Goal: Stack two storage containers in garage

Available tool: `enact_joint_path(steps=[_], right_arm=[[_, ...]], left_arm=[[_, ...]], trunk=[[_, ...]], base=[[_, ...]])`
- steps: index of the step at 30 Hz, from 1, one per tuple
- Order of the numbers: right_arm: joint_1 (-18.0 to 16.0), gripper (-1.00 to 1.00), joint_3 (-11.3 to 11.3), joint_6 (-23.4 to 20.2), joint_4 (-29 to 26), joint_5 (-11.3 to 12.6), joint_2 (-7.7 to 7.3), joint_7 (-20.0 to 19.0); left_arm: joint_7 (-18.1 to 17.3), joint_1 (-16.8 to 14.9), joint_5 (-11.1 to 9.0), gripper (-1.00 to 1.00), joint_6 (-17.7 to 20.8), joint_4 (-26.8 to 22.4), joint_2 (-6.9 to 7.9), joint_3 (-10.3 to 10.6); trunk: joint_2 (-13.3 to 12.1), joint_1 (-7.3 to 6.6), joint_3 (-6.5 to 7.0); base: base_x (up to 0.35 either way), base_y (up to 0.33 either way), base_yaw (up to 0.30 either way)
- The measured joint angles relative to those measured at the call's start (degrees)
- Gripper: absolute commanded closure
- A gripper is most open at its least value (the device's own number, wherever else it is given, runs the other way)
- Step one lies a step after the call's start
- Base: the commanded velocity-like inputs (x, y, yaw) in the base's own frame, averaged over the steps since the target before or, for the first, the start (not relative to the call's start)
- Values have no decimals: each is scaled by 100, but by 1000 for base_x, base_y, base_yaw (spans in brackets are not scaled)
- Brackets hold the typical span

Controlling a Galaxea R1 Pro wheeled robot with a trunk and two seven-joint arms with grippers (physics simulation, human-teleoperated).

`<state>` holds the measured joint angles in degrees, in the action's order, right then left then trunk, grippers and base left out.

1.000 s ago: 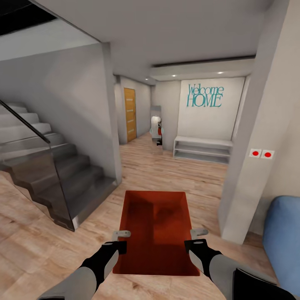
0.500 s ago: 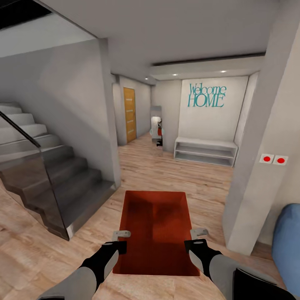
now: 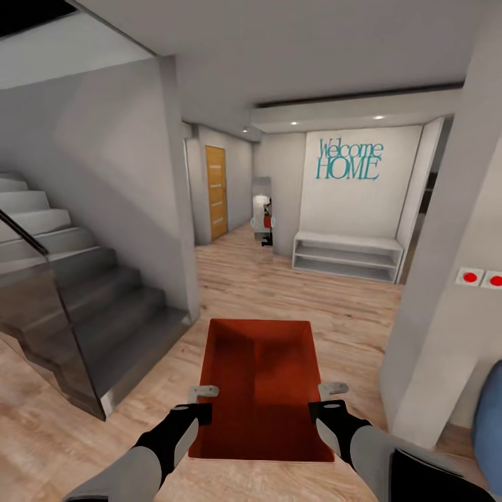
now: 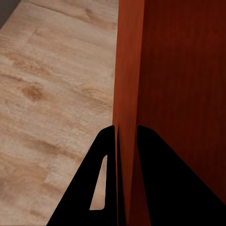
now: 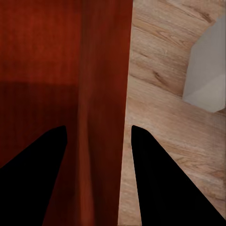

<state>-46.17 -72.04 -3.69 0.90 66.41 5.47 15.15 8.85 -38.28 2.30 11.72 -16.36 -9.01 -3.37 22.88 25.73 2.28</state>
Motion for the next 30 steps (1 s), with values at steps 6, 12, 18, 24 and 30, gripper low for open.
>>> enact_joint_path(steps=[6, 12, 18, 24, 30], right_arm=[[0, 100, -3, 0, 0, 2, 0, 0], [0, 100, -2, 0, 0, 2, 0, 0], [0, 100, -2, 0, 0, 1, 1, 1], [0, 100, 1, 4, 0, -1, 0, 0], [0, 100, 0, 6, 0, -1, 0, 0]], left_arm=[[0, 0, -1, 100, 0, 1, 0, 0], [0, 0, 0, 100, 0, 0, 0, 0], [0, 0, -2, 100, -2, 1, 1, 1], [0, 0, 0, 100, -4, 0, 0, 0], [0, 0, 0, 100, -7, 1, 0, 0]], trunk=[[0, 0, 0], [0, 0, 0], [0, 0, 0], [0, 0, 0], [0, 0, 0]], base=[[323, 0, 0], [323, 0, 0], [323, 0, 0], [323, 0, 0], [323, 0, 0]])
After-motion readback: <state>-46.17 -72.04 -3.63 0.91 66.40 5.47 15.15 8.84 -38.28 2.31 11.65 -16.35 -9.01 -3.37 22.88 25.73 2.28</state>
